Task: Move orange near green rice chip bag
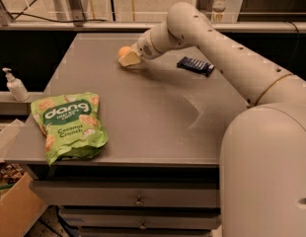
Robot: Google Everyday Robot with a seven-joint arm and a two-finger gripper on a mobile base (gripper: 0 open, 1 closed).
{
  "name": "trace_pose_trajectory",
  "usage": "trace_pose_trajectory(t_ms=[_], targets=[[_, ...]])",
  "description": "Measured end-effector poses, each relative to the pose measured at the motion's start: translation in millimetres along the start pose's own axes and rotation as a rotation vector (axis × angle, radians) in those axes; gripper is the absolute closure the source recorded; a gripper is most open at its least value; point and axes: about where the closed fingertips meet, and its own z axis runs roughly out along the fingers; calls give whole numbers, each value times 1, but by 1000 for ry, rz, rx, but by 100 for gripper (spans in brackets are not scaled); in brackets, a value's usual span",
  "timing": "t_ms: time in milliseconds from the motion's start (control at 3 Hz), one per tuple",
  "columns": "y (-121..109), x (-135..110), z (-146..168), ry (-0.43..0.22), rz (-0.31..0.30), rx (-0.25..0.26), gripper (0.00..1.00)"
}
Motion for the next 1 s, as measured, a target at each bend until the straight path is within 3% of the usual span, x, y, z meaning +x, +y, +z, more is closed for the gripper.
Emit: trace_pose_trajectory(t_ms=[333,667,1000], targets=[[3,-4,-15,-20,4,-20,86],[17,-6,-51,-49,-10,-69,100],[41,-3,-97,-78,-38,-114,100]])
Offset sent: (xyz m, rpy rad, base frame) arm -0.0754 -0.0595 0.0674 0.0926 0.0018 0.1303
